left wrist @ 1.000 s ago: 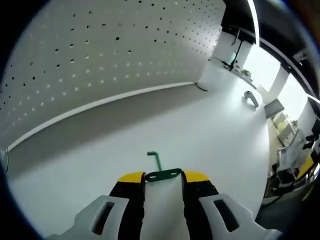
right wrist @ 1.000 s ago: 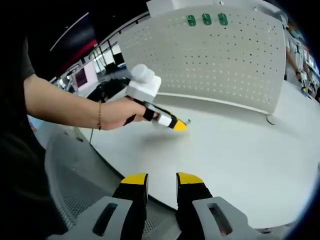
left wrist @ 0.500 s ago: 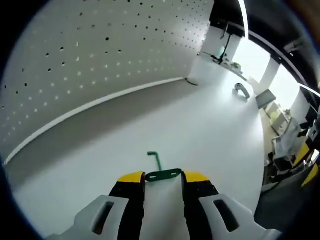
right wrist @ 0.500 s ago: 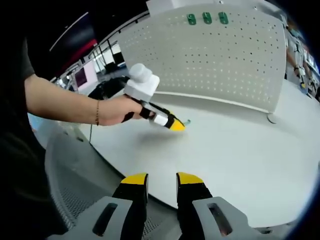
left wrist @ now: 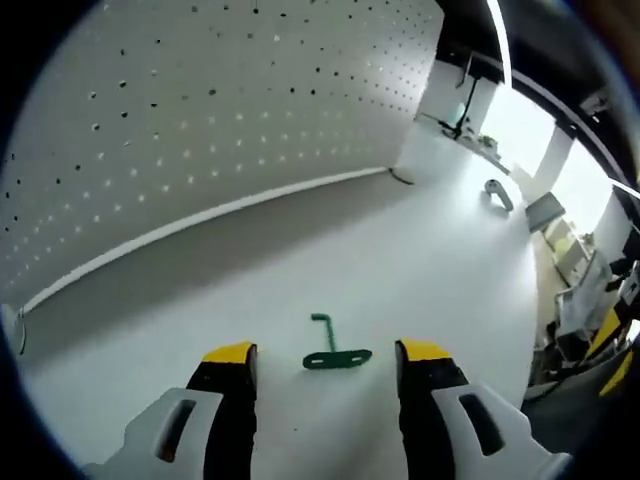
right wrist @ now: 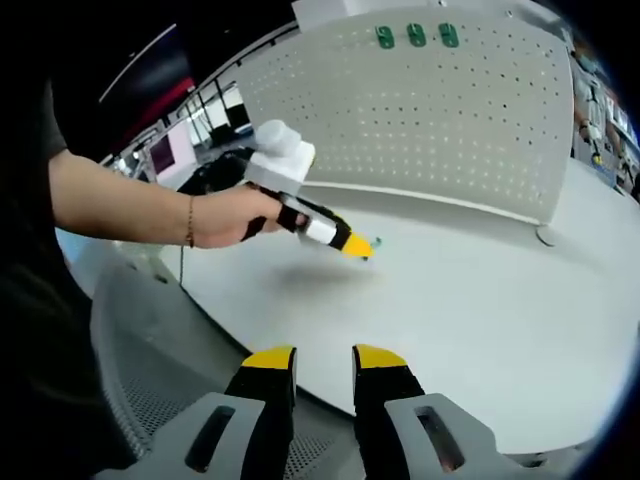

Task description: Insert the hook assembly into the mounting plate slot until the hook locks in place.

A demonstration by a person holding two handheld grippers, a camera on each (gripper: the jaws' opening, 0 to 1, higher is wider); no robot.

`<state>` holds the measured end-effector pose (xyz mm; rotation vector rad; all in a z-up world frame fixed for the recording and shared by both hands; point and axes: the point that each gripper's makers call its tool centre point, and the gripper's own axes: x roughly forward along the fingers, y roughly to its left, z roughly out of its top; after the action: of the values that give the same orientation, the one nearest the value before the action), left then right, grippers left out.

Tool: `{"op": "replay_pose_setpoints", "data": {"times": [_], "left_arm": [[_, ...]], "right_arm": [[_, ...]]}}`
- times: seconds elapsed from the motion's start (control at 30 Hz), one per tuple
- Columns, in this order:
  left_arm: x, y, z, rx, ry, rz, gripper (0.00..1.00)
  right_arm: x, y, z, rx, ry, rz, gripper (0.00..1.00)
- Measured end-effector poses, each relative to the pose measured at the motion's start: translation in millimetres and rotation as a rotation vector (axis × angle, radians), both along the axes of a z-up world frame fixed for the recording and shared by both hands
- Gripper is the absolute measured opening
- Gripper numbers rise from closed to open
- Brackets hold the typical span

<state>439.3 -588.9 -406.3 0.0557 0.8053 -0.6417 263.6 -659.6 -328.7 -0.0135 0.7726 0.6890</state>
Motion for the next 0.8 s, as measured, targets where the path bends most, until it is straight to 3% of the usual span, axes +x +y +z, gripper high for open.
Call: {"op": "replay_pose_setpoints", "data": {"times": [0.13,0.27,0.43,0.53,0.8], "left_arm": [[-1.0,-1,-10.7,0.011,0.021,0.045,0.55],[-0.3,-2,-11.4,0.019,0.018,0.067,0.49],[5.8,2,-12.4,0.024,0.028,0.152,0.41],[4.4,1,-12.7,0.018,0.043,0.138,0.32],[1.9,2,-13.6,0.050,0.016,0.051,0.32]], "right_arm": [[-1,0,-0.7,0.001,0.003,0.000,0.21],[-2,-3,-2.1,-0.002,0.007,-0.008,0.21],[0,-5,-3.0,-0.003,0.010,-0.014,0.21],[2,-5,-3.1,0.002,0.011,-0.019,0.21],[1,0,-6.2,0.009,0.018,-0.010,0.21]]}}
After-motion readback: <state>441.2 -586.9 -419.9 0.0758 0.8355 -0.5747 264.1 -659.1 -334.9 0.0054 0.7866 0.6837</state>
